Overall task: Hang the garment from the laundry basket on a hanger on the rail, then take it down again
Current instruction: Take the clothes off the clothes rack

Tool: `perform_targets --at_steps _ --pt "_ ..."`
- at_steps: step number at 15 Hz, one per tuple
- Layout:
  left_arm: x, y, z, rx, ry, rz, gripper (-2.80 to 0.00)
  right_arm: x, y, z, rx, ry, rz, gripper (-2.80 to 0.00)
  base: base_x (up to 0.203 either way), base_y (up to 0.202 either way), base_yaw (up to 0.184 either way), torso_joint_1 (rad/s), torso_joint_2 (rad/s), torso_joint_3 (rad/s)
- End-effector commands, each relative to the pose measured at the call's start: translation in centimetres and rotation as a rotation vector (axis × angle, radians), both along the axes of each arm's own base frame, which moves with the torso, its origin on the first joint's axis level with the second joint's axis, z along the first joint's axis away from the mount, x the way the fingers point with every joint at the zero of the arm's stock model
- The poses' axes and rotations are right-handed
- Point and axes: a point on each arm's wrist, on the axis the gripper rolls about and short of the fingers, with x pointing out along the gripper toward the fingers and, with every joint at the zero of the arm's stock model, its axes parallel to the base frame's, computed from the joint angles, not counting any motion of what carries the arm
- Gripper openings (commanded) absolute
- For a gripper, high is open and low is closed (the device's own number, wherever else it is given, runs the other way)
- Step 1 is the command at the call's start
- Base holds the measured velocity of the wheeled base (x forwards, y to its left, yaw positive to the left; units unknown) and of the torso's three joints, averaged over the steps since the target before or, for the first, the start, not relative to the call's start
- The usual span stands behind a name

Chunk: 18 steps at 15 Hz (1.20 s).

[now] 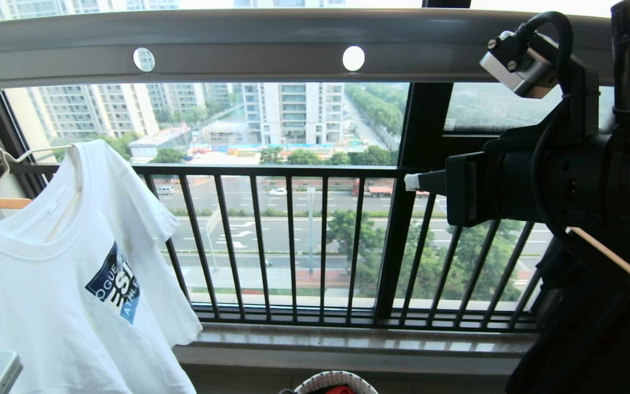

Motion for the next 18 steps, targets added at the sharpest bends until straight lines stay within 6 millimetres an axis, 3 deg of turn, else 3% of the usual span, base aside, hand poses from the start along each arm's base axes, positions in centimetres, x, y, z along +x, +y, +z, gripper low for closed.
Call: perform_targets --at_steps 1,5,6,14,18 --pt "-0.1 0.0 -0.2 0.005 0.011 0.003 -2.8 -0.1 -0.1 0.1 0.003 -0.002 -0.001 -2.8 0.0 0.0 0.0 0.0 0.0 0.0" --pt "-0.3 0.1 0.3 -0.006 -0.031 0.002 -2.8 -0.3 -0.3 0.3 0.007 -0.006 -0.001 -2.8 0.0 0.0 0.0 0.0 0.0 0.0" --pt "-0.5 0.1 0.5 -0.011 -0.048 0.002 0.0 -0.3 -0.3 0.3 0.008 -0.007 -0.001 -2.8 0.0 0.0 0.0 0.0 0.0 0.0" --pt "-1.9 0.5 3.1 -0.065 -0.24 -0.033 0.0 -0.5 -1.1 1.0 0.025 -0.03 -0.02 -2.8 0.0 0.0 0.0 0.0 0.0 0.0" --pt "-6.3 1.3 6.3 -0.221 -0.323 -0.193 0.0 -0.3 -2.0 1.6 0.035 -0.048 -0.051 -2.8 0.0 0.0 0.0 0.0 0.0 0.0"
